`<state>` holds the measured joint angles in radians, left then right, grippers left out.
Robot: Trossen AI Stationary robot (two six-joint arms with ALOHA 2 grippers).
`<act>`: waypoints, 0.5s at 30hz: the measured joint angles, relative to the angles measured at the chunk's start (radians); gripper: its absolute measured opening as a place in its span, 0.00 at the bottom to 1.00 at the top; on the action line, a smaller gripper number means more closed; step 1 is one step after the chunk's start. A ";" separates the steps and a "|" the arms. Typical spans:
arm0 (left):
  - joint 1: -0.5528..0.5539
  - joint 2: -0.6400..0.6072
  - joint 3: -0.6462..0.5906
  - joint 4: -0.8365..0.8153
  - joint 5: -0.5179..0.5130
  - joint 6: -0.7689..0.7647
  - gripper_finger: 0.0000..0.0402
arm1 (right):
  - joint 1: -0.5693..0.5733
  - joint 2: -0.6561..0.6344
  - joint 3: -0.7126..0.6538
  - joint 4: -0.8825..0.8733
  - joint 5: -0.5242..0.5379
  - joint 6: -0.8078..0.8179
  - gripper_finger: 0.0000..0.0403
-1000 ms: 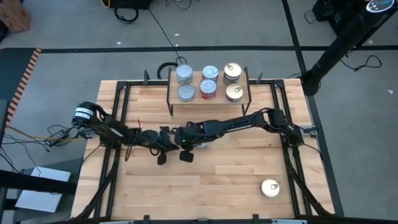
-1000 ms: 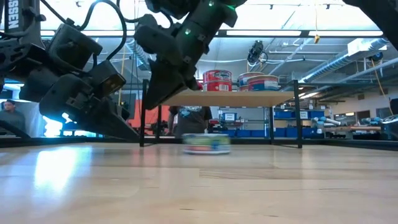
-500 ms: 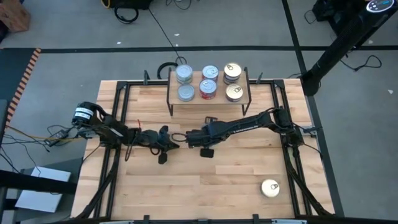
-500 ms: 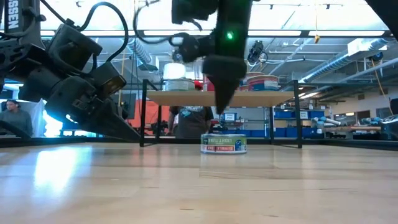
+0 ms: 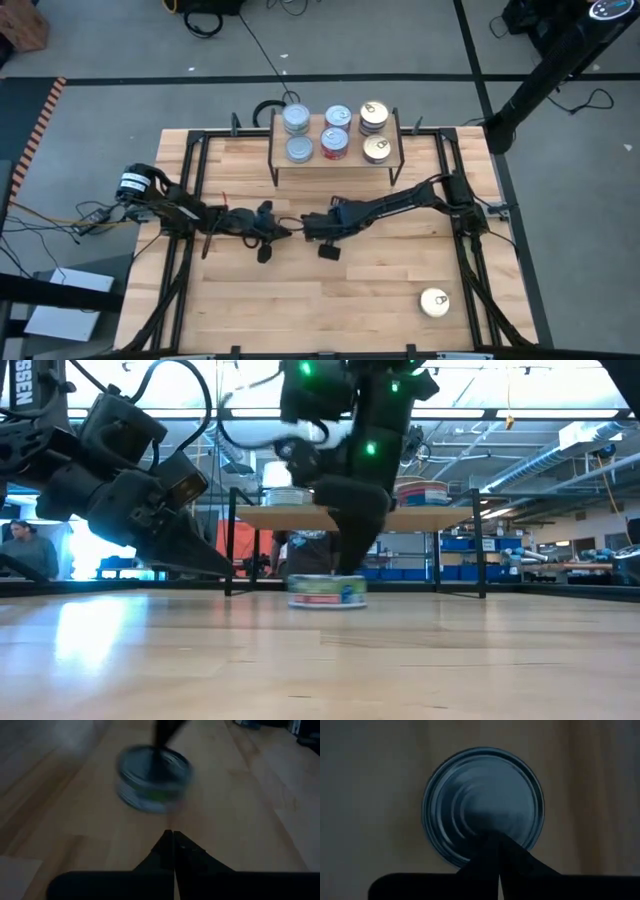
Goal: Stack canned seafood by type on shelf
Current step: Stack the green and white tuna can on top of the green and white tuna can on the shelf
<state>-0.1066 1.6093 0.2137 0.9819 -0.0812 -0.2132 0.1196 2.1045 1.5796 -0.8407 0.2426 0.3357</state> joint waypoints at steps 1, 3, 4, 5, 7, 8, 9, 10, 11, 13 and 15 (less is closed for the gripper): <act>0.000 0.000 0.006 -0.005 0.000 0.002 0.00 | 0.008 -0.003 0.006 0.017 -0.016 -0.010 0.01; 0.000 0.000 0.012 -0.006 0.000 0.015 0.00 | 0.024 -0.021 0.016 0.048 -0.025 -0.023 0.01; 0.000 0.000 0.015 -0.010 0.000 0.023 0.00 | 0.032 -0.036 0.021 0.067 -0.024 -0.026 0.02; 0.000 0.000 0.019 -0.013 -0.002 0.024 0.00 | 0.040 -0.054 0.024 0.083 -0.022 -0.030 0.02; 0.000 0.000 0.019 -0.012 -0.013 0.026 0.00 | 0.056 -0.083 0.028 0.090 -0.003 -0.029 0.03; 0.000 0.000 0.019 -0.013 -0.019 0.030 0.00 | 0.066 -0.089 0.028 0.089 0.007 -0.026 0.03; 0.000 0.000 0.019 -0.018 -0.022 0.036 0.00 | 0.076 -0.088 0.027 0.087 0.015 -0.025 0.03; 0.000 0.000 0.018 -0.018 -0.023 0.046 0.00 | 0.089 -0.086 0.025 0.086 0.017 -0.025 0.03; 0.000 0.000 0.018 -0.011 -0.024 0.051 0.00 | 0.103 -0.083 0.024 0.086 0.016 -0.024 0.03; 0.001 0.000 0.021 -0.004 -0.025 0.062 0.00 | 0.132 -0.075 0.017 0.113 0.011 -0.024 0.03; 0.002 0.001 0.024 -0.005 -0.025 0.079 0.00 | 0.160 -0.063 0.001 0.138 0.011 -0.024 0.03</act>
<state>-0.1047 1.6099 0.2373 0.9772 -0.1059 -0.1340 0.2796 2.0416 1.5804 -0.7028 0.2531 0.3115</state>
